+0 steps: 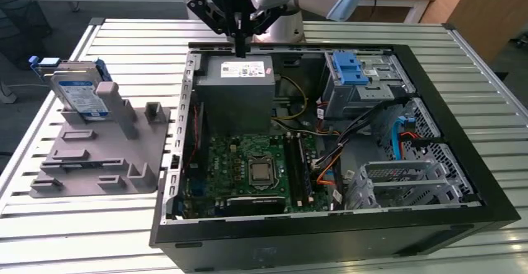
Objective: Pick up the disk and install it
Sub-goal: 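Reach for the disk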
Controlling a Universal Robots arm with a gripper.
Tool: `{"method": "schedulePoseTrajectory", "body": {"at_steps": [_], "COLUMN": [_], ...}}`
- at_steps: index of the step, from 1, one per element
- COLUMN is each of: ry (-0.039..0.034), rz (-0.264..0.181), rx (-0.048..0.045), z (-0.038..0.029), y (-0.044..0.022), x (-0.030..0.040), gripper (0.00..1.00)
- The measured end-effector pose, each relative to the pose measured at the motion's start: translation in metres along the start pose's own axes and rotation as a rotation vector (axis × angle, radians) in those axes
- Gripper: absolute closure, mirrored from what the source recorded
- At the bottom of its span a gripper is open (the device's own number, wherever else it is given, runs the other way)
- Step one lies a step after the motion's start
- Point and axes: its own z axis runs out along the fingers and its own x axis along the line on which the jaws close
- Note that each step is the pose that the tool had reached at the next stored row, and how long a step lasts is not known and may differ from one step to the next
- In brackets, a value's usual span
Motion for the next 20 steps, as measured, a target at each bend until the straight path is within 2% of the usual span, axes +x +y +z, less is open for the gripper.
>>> {"method": "schedulePoseTrajectory", "body": {"at_steps": [20], "ry": [0.0001], "rz": [0.000], "rx": [0.0001], "z": [0.0000], "y": [-0.0006], "x": [0.0073], "gripper": [0.89]}}
